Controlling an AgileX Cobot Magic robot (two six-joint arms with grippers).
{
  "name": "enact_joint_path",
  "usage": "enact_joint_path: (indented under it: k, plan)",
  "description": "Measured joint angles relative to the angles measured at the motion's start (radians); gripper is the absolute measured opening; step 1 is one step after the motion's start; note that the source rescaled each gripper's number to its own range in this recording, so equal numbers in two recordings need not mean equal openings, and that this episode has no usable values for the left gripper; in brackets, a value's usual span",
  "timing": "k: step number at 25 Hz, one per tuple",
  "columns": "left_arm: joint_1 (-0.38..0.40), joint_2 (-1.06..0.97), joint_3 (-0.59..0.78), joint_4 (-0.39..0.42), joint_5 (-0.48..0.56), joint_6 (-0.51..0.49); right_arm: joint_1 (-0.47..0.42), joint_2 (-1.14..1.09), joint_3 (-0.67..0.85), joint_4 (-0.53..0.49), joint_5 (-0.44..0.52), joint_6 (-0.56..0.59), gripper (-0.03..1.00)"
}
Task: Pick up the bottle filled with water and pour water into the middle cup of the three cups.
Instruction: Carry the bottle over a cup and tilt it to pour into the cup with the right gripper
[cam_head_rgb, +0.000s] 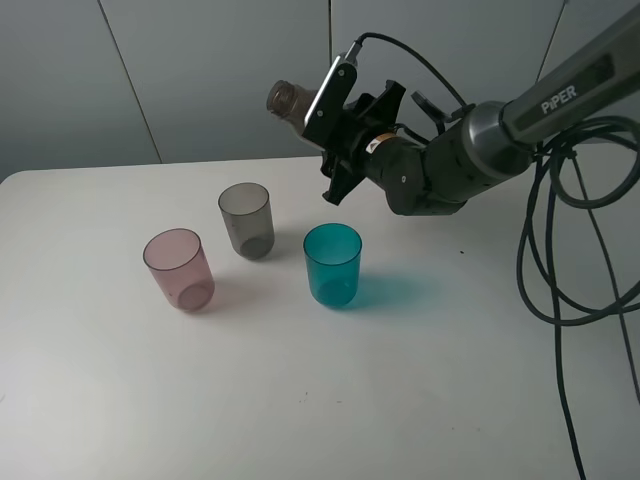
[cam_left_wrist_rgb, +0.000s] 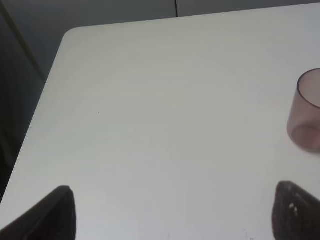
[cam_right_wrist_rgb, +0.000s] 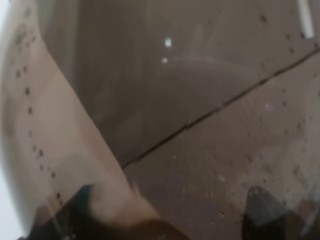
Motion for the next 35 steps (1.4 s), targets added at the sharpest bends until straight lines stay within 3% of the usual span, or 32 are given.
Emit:
enact_joint_path:
  k: [26, 35]
  plan:
    - [0.0, 0.0, 0.0, 0.0, 0.0, 0.0, 0.016, 0.087, -0.05, -0.046, -0.019, -0.444, 0.0]
    - [0.0, 0.0, 0.0, 0.0, 0.0, 0.0, 0.02, 0.087, -0.05, -0.044, -0.019, -0.483, 0.0]
